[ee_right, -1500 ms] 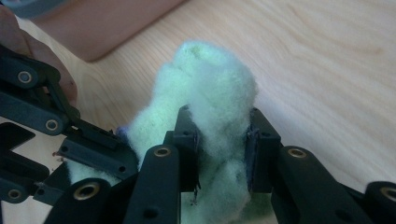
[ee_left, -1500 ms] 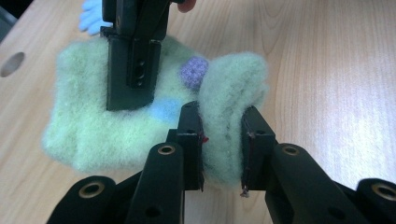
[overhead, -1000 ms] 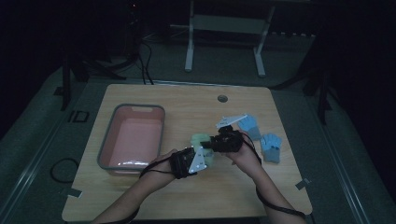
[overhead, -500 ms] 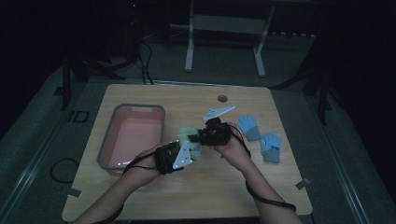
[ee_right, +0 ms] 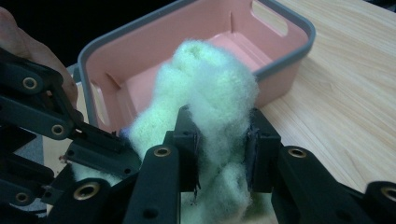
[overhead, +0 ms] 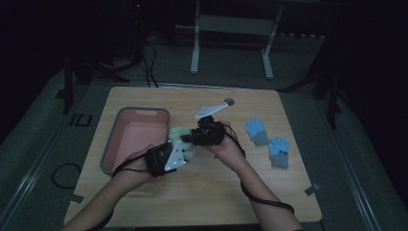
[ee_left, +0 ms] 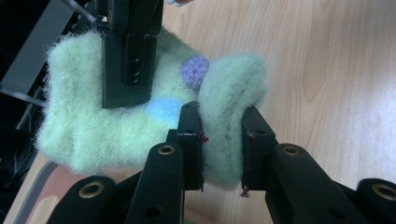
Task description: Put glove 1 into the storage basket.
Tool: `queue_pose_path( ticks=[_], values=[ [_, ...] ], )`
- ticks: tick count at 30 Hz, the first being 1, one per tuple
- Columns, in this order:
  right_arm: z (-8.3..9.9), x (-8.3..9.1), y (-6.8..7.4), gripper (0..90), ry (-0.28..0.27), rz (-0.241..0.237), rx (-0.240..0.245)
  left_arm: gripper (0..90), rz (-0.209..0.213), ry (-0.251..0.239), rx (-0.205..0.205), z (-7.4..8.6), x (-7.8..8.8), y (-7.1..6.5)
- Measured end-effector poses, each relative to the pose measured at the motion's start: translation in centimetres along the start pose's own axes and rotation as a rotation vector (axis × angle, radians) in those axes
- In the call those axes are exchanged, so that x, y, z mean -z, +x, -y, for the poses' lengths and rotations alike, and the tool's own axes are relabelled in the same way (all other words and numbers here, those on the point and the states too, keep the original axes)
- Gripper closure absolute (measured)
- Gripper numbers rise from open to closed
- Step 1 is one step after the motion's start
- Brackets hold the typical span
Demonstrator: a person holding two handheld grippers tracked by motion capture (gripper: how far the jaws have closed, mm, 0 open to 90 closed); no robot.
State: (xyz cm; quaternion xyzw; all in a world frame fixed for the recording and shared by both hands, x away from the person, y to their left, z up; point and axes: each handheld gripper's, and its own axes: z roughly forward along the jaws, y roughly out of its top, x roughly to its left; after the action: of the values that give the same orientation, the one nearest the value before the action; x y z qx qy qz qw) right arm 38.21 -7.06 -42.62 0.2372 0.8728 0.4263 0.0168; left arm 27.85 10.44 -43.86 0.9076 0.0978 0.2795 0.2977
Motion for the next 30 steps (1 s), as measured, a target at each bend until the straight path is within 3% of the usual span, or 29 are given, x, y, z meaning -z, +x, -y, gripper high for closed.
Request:
queue_pose_path(
  ticks=[10, 30],
  values=[
    [-1.8, -1.8, 1.1, 70.5, -0.004, -0.023, 0.007, 74.0, -0.025, 0.021, 0.009, 2.0, 1.9, 0.8],
    [-5.5, -8.8, 4.7, 70.4, 0.011, -0.105, 0.035, 74.0, -0.032, 0.095, 0.07, 7.9, 5.8, 2.1]
  ],
)
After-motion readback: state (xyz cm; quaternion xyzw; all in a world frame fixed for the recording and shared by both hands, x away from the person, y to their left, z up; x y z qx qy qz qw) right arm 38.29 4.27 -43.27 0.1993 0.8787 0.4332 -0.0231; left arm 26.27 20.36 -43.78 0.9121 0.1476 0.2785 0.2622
